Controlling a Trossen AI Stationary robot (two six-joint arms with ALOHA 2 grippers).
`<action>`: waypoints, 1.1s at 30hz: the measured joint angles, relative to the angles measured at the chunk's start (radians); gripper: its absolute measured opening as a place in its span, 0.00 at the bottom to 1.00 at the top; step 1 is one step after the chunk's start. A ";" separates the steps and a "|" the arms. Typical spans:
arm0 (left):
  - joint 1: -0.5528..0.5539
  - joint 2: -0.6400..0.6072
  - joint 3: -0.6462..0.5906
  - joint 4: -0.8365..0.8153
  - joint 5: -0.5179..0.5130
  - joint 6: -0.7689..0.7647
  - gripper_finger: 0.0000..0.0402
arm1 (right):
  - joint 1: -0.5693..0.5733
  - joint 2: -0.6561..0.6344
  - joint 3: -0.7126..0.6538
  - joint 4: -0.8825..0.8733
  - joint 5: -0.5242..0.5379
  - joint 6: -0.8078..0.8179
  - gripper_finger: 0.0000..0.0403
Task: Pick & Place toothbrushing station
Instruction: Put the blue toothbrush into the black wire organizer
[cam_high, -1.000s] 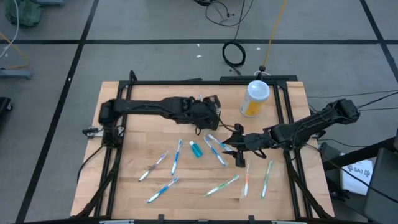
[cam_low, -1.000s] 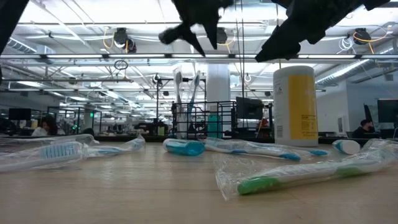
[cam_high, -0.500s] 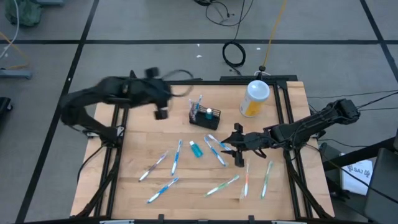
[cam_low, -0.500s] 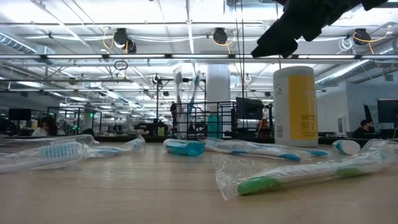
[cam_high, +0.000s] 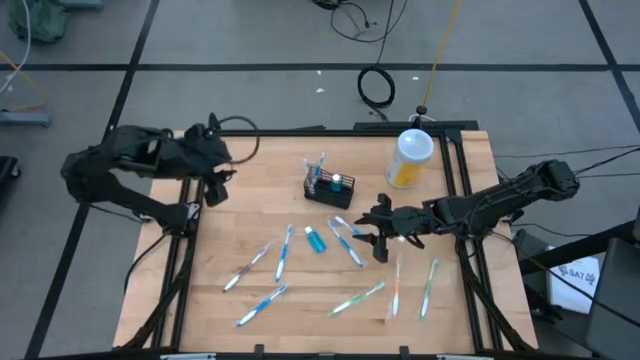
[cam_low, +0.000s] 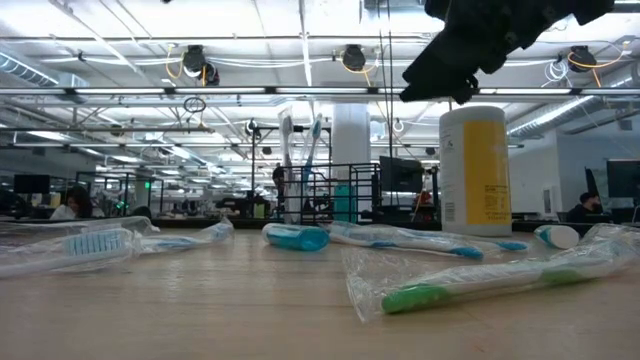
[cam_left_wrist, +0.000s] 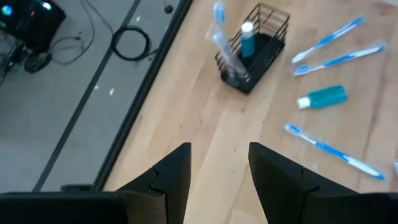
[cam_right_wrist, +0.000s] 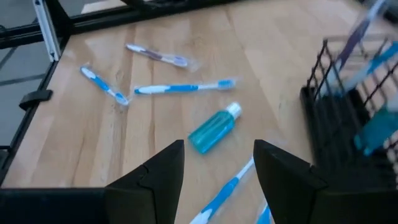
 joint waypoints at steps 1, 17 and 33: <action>-0.007 -0.018 -0.039 0.018 -0.009 -0.017 0.42 | 0.000 0.000 -0.007 -0.001 -0.006 0.016 0.46; -0.046 -0.084 -0.615 0.541 -0.028 -0.039 0.42 | 0.000 -0.073 -0.041 -0.011 -0.262 0.354 0.46; -0.046 -0.085 -0.798 0.726 -0.020 -0.060 0.42 | -0.074 0.181 -0.041 0.053 0.122 0.033 0.46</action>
